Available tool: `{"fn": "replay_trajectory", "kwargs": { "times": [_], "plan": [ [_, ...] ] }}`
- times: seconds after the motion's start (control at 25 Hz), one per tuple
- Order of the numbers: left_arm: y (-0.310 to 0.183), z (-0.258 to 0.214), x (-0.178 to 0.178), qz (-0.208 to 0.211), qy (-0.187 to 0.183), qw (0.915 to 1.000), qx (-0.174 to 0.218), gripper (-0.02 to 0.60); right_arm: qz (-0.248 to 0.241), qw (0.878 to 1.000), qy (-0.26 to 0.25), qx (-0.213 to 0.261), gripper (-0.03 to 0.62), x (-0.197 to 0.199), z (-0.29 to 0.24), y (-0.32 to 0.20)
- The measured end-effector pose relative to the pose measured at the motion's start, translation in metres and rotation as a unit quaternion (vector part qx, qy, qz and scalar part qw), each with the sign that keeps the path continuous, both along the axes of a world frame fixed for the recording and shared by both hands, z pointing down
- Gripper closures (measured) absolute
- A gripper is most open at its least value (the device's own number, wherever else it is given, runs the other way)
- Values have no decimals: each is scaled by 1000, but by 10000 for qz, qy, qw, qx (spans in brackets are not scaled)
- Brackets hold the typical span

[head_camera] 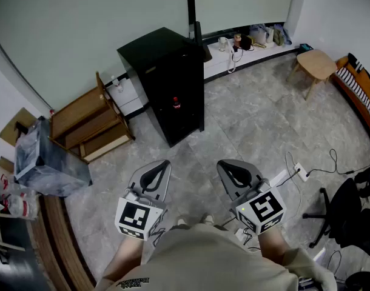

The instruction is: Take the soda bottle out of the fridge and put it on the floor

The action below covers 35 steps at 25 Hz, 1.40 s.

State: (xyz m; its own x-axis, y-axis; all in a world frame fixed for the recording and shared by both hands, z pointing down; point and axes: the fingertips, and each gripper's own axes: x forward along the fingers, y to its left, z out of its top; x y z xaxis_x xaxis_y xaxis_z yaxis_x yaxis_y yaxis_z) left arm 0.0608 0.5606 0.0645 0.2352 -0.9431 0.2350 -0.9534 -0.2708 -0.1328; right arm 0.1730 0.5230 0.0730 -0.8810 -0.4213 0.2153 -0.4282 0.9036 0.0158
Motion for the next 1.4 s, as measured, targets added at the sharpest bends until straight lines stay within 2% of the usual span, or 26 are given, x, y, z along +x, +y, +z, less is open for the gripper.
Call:
{"fn": "replay_trajectory", "kwargs": {
  "times": [0.36, 0.96, 1.4],
  "plan": [
    [-8, 5, 10, 11, -39, 10000, -71, 575, 31, 9998, 96, -188, 597, 11, 9, -8],
    [-38, 11, 39, -185, -261, 9995, 17, 575, -182, 9996, 224, -78, 597, 42, 20, -35],
    [-54, 17, 14, -430, -309, 9986, -27, 575, -285, 9995, 93, -102, 597, 27, 24, -58]
  ]
}}
